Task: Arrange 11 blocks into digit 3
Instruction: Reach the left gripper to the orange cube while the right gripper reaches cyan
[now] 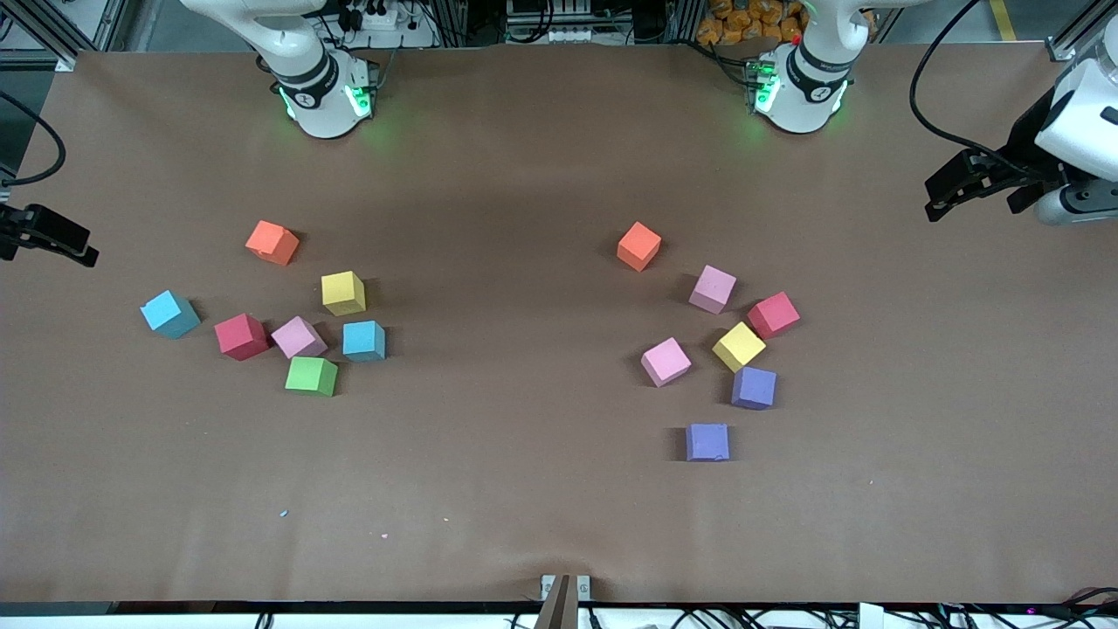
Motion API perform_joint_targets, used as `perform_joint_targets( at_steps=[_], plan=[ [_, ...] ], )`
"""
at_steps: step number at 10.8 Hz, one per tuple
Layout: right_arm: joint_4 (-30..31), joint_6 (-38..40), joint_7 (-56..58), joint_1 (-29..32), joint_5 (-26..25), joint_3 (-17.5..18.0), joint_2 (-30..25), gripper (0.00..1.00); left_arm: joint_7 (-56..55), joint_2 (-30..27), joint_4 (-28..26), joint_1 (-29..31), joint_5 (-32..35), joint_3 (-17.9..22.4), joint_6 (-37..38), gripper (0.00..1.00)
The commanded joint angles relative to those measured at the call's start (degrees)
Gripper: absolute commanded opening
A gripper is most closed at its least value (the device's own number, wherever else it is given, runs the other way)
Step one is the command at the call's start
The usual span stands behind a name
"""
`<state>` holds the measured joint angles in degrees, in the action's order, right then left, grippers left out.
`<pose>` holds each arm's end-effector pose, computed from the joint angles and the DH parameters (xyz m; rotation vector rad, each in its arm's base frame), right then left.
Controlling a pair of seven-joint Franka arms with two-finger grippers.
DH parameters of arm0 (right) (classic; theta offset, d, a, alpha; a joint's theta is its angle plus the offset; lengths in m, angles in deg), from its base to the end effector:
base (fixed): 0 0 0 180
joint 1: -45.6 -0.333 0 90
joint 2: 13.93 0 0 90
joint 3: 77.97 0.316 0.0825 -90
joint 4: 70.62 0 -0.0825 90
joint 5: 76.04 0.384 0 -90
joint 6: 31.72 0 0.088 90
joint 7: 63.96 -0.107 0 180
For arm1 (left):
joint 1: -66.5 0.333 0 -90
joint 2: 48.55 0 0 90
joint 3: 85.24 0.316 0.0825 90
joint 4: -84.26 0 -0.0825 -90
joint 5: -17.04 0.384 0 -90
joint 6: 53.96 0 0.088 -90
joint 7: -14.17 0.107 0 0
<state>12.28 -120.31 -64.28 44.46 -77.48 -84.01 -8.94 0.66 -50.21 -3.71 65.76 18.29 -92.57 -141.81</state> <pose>0.5774 -0.0493 0.6316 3.1035 -0.1420 0.0176 0.5369 -0.0749 0.6536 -3.1176 -0.1499 -0.0483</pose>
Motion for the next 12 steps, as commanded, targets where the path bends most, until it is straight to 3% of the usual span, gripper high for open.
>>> perform_joint_targets(
  at_steps=[1,4,8,10,12],
  plan=[
    [-0.6,0.2,-0.8,0.3,0.3,0.2,0.1,1.0,3.5,0.2,0.9,-0.1,-2.4,0.7,0.1,1.0],
    [-0.6,0.3,-0.6,0.5,3.3,-0.1,0.1,1.0,3.5,2.3,0.3,-0.8,-5.4,0.7,-1.3,1.0],
    [-0.5,0.7,-0.5,0.4,3.3,0.0,0.2,1.0,-7.8,2.7,-11.5,-12.0,-3.9,0.3,-13.2,1.0],
    [-0.3,0.8,-0.5,-0.7,3.3,0.2,0.8,1.0,-12.2,5.9,-13.5,-14.3,-3.9,-1.2,-16.5,1.0],
    [-0.1,1.0,0.3,-4.2,3.2,0.2,3.1,1.0,-21.0,6.8,-20.9,-15.1,-3.9,-3.4,-27.7,1.0]
  ],
)
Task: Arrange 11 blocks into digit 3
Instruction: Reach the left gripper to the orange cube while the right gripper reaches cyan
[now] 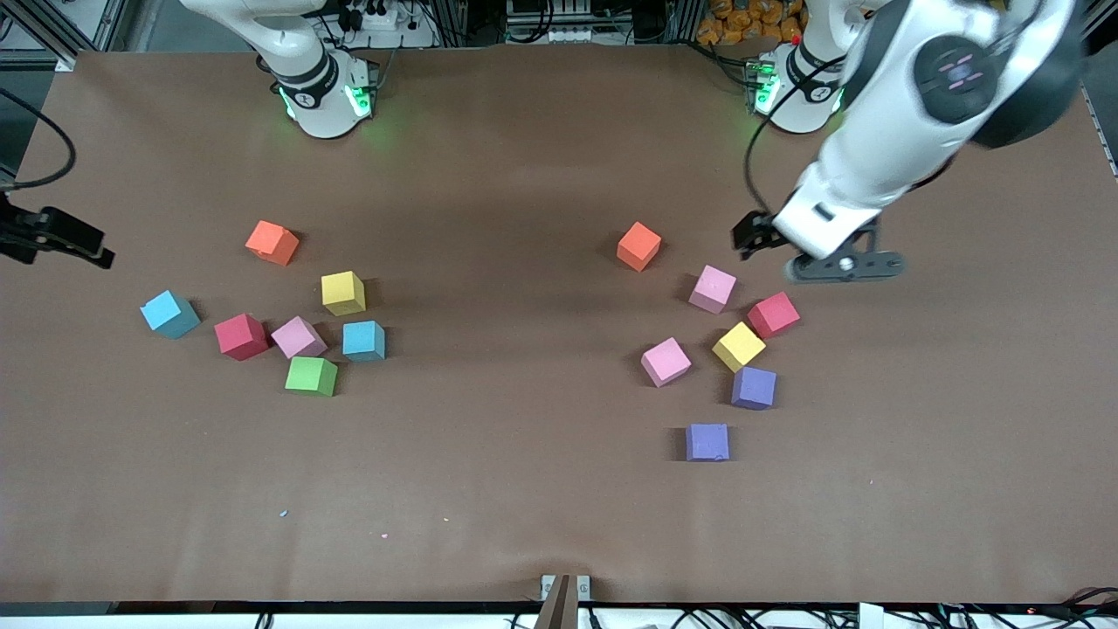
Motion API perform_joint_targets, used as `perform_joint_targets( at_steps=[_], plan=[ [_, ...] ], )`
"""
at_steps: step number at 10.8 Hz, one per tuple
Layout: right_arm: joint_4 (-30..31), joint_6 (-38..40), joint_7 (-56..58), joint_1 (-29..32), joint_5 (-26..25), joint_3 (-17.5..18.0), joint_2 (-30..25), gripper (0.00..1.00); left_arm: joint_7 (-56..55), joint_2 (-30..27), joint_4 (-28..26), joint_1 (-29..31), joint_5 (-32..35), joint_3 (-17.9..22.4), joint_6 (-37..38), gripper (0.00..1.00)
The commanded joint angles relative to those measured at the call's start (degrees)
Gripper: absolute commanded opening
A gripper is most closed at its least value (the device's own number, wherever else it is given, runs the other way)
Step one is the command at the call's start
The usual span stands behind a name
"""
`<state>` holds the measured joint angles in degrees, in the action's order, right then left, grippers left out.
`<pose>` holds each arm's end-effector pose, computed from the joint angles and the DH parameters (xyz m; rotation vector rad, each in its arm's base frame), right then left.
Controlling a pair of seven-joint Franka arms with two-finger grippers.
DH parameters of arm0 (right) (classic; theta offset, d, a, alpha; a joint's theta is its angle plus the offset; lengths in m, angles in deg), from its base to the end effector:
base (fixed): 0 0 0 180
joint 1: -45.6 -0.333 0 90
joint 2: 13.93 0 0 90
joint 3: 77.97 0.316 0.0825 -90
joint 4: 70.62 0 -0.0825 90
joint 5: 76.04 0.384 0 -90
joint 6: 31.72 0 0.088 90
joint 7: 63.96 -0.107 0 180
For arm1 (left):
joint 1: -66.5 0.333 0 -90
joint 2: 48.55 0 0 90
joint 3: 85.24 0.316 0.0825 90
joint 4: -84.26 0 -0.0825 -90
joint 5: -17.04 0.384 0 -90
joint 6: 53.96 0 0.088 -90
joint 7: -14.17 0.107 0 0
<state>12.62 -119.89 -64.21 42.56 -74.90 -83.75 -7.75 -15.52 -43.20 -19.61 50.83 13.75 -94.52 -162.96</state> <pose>0.5843 -0.0224 0.6161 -3.1309 0.0803 0.0330 0.5332 -0.2497 0.4850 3.0768 0.1573 -0.0528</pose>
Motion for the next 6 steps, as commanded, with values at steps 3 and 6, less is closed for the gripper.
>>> perform_joint_targets(
  at_steps=[3,6],
  plan=[
    [-0.4,0.3,0.9,-7.8,1.4,0.1,7.2,1.0,-18.4,4.8,-6.8,-2.2,0.7,-5.2,-9.0,1.0],
    [1.9,0.2,0.9,-11.6,1.7,0.0,10.3,1.0,-34.1,11.8,-6.4,-6.8,1.3,-5.3,-10.4,1.0]
  ],
)
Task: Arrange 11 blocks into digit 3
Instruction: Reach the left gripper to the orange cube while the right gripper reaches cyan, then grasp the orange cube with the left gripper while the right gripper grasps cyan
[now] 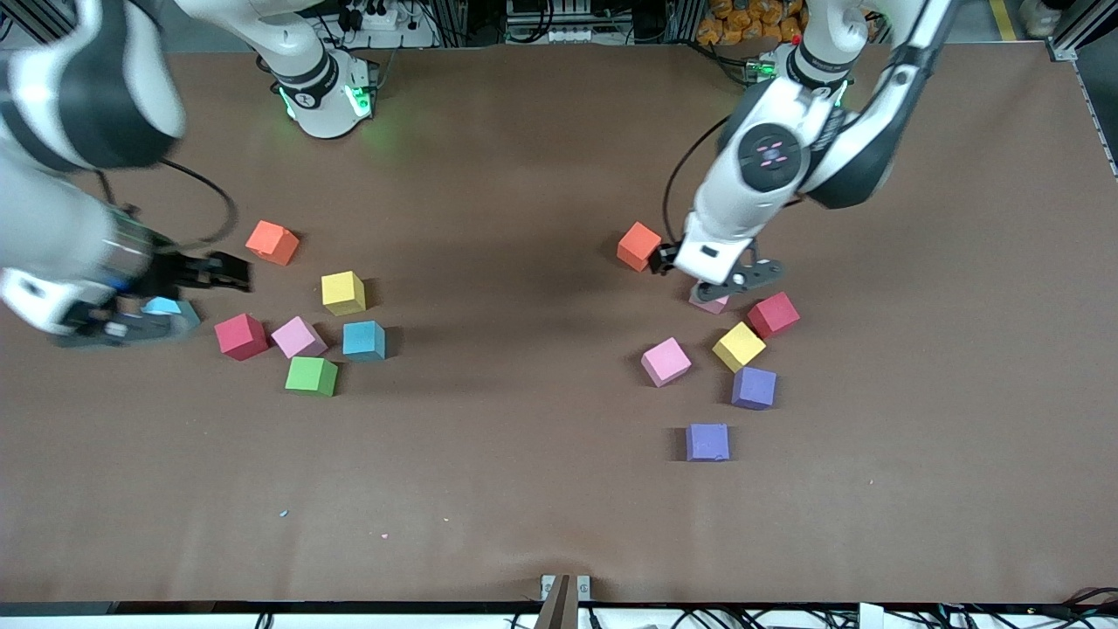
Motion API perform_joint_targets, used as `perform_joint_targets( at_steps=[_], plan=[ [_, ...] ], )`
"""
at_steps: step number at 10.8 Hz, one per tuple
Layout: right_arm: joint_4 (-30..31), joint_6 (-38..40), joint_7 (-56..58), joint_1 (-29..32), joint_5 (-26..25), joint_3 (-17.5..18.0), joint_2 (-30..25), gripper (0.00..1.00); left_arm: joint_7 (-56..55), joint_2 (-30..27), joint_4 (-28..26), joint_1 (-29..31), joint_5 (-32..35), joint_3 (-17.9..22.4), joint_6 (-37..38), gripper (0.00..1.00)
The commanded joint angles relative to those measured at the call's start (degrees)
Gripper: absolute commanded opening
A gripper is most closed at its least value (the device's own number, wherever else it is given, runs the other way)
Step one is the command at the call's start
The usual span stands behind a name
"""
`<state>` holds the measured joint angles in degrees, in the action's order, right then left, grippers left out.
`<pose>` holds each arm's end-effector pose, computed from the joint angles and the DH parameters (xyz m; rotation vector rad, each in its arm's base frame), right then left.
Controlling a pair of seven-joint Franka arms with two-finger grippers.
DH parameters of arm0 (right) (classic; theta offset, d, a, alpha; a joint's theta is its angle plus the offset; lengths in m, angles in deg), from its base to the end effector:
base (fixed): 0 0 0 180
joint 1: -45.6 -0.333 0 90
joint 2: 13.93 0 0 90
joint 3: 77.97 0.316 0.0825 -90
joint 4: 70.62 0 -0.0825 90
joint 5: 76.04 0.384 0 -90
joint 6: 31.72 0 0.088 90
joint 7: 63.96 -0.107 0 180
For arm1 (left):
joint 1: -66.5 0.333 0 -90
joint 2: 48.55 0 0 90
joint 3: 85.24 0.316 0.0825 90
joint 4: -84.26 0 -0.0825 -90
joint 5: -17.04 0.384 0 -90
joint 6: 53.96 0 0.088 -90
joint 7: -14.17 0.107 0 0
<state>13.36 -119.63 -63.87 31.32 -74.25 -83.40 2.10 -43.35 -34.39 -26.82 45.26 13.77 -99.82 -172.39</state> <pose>0.6134 0.1059 0.5060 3.1039 0.2407 -0.3276 0.4825 -0.3450 0.3531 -3.0602 -0.6406 0.2461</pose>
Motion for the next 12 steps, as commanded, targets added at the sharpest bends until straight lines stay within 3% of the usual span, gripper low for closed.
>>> perform_joint_targets(
  at_steps=[1,5,10,12],
  plan=[
    [4.4,-3.6,0.5,-1.6,0.9,-0.4,0.4,1.0,-9.2,3.5,0.6,-1.6,1.2,-0.2,-1.4,1.0],
    [19.3,-16.3,0.5,-3.8,0.8,-0.3,-2.0,1.0,-24.4,6.9,-0.2,-4.9,1.2,-0.1,-3.5,1.0],
    [32.1,-36.0,-0.4,-6.2,0.9,-0.3,-1.3,1.0,-26.0,7.0,-6.9,-5.5,1.6,-0.2,-8.4,1.0],
    [33.9,-38.9,-0.4,-6.2,0.9,-0.3,-0.1,1.0,-26.5,7.8,-7.4,-6.3,1.6,-0.2,-10.4,1.0]
  ],
)
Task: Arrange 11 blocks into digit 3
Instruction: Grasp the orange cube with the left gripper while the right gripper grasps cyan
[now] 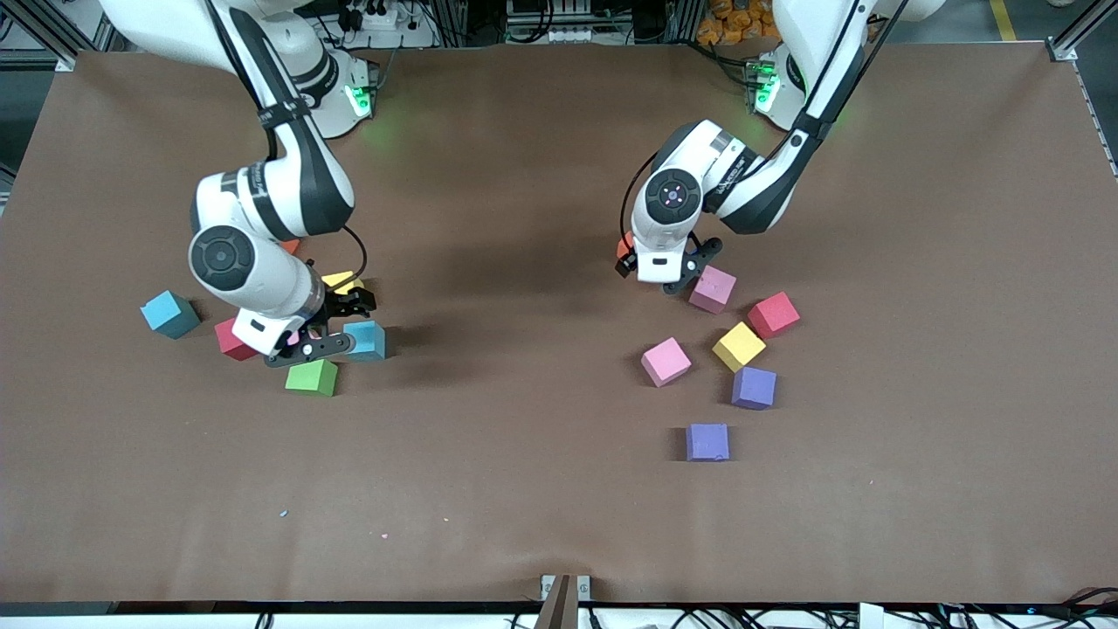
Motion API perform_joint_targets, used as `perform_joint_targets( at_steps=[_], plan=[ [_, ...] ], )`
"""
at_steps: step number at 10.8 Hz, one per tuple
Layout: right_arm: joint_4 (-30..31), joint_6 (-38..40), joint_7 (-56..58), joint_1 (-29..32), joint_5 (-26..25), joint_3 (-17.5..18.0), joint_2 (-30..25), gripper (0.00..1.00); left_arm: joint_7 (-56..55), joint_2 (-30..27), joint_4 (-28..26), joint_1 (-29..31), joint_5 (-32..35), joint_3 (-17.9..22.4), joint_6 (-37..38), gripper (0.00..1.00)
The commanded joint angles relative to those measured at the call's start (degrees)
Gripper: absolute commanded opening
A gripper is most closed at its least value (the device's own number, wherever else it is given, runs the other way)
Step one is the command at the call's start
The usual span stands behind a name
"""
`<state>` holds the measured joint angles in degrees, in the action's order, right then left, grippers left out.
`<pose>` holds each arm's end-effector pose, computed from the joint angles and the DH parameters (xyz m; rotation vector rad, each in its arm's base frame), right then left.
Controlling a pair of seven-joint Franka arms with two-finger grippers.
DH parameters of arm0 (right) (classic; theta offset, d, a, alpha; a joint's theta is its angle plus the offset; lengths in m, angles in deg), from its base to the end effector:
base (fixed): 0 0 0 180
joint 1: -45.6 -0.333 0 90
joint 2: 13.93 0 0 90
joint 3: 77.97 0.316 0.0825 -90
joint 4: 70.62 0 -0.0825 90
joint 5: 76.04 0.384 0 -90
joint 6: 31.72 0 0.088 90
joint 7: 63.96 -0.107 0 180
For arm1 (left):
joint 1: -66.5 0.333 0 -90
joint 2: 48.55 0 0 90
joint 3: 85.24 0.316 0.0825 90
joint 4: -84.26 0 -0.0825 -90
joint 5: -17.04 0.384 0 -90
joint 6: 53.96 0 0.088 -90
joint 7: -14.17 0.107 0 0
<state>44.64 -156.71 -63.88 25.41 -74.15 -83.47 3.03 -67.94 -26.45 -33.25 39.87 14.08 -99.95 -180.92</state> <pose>0.5650 0.1509 0.2978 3.0951 0.3726 -0.1924 0.4282 -0.3772 0.2392 -2.7917 -1.1071 0.3295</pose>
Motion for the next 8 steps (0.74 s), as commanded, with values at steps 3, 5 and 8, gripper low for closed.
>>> perform_joint_targets(
  at_steps=[3,5,8],
  plan=[
    [3.2,-3.9,-0.3,-1.5,0.8,-0.2,1.2,1.0,-2.8,1.4,-1.5,-0.9,1.2,-0.1,-2.2,1.0],
    [3.6,-5.8,-0.4,-2.0,0.8,-0.2,2.3,1.0,-5.6,2.7,-1.6,-1.3,1.2,-0.1,-2.2,1.0],
    [3.4,-9.7,-0.4,-1.6,0.9,-0.2,4.1,1.0,-8.9,4.2,-1.6,-1.5,1.2,-0.1,-3.5,1.0]
  ],
)
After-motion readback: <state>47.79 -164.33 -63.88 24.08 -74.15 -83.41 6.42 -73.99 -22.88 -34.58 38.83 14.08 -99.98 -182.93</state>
